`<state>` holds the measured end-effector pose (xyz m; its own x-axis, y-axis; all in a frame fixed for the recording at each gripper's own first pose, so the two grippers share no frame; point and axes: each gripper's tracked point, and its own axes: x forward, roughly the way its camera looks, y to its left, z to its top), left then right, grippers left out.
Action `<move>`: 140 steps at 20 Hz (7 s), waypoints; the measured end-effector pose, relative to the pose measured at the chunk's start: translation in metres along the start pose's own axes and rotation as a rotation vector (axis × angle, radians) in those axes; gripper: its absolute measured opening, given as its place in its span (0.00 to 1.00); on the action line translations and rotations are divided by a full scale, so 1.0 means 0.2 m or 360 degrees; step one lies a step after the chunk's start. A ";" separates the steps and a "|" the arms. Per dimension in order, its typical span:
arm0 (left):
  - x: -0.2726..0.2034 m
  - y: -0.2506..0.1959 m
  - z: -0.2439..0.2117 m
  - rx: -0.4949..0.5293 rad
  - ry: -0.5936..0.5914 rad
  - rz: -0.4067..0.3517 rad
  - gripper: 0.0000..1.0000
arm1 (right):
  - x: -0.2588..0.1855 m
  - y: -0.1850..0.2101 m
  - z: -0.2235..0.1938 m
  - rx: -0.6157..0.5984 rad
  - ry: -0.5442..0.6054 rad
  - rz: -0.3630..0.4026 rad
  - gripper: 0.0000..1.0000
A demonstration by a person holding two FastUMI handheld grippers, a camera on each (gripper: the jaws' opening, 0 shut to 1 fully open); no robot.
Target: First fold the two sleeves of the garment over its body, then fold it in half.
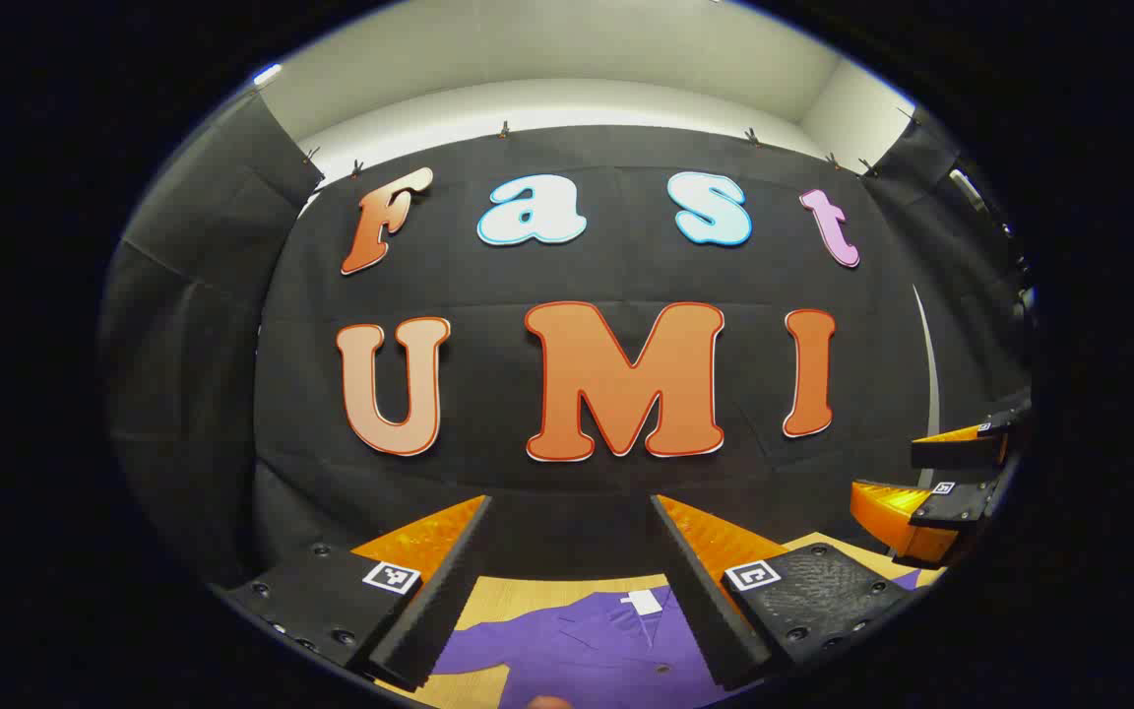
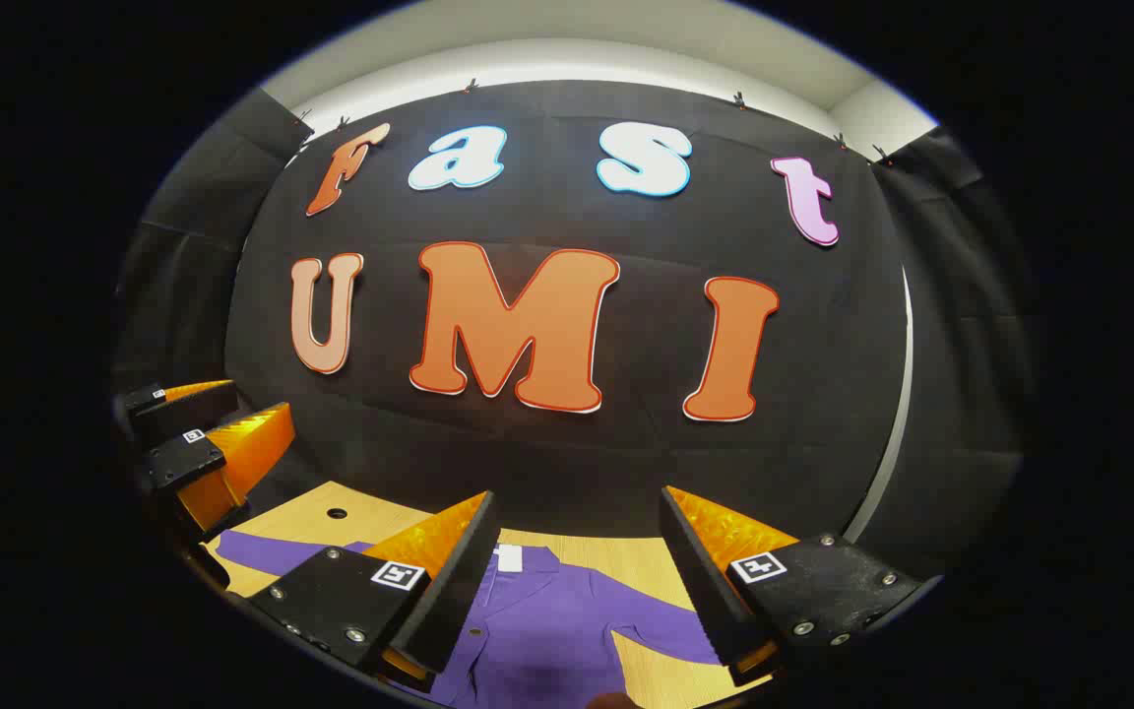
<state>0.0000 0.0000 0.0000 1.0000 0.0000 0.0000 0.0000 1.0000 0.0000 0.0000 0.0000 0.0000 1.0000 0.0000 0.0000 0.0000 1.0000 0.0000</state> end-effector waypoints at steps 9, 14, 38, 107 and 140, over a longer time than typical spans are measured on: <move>0.01 -0.04 -0.04 -0.0051 0.0066 -0.0023 0.96 | -0.01 -0.04 0.00 -0.0006 0.0009 -0.0003 0.97; -0.02 -0.03 0.00 -0.0055 0.0037 -0.0019 0.96 | -0.05 -0.05 0.01 -0.0009 -0.0004 0.0000 0.97; -0.17 0.04 0.01 0.0034 -0.0033 -0.0144 1.00 | -0.14 -0.39 -0.08 -0.0025 0.0010 -0.0410 0.97; -0.14 -0.37 -0.57 0.0328 0.0640 0.0258 0.97 | 0.10 -1.59 -2.24 0.0848 0.2181 -0.0620 0.13; -0.04 0.66 -0.67 0.0289 0.0615 0.0231 0.92 | 0.62 -0.07 -0.90 0.0695 0.1636 0.0167 0.03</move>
<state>-0.0090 0.1328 -0.1332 0.9161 0.1750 -0.3607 -0.1060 0.9734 0.2030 0.1239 -0.0144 -0.1803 0.5201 0.2860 -0.8048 0.1175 0.9093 0.3991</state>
